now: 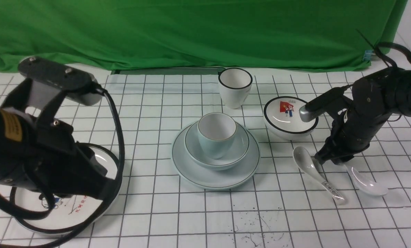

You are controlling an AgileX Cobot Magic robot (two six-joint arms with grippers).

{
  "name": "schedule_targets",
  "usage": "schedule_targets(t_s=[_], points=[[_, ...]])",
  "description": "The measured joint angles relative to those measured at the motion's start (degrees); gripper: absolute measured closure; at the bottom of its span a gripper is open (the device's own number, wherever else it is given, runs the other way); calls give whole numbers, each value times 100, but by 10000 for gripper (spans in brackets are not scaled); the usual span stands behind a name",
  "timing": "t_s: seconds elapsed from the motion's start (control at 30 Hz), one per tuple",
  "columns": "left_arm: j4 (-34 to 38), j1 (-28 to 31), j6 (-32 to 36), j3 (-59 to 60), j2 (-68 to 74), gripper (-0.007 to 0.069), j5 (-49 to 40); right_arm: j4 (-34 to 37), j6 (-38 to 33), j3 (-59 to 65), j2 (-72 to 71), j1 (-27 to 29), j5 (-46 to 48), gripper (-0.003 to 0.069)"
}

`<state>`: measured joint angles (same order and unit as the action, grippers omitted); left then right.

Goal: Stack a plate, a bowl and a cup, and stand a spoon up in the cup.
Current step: Use the right arm to grab a blue soup spoon, then use the right arm to put the blue soup spoon into the blue teacup in the middle

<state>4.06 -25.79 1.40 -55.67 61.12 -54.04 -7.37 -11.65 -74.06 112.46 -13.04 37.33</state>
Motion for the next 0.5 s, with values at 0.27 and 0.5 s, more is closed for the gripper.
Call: schedule_targets(t_s=[0.27,0.5], points=[[-27,5,0,11,-55,659,129,188,-25,0,-1497,-141,78,480],[-206,5,0,748,-1066,659,1180,1590,-805,0,-2638,-847,-960,480]])
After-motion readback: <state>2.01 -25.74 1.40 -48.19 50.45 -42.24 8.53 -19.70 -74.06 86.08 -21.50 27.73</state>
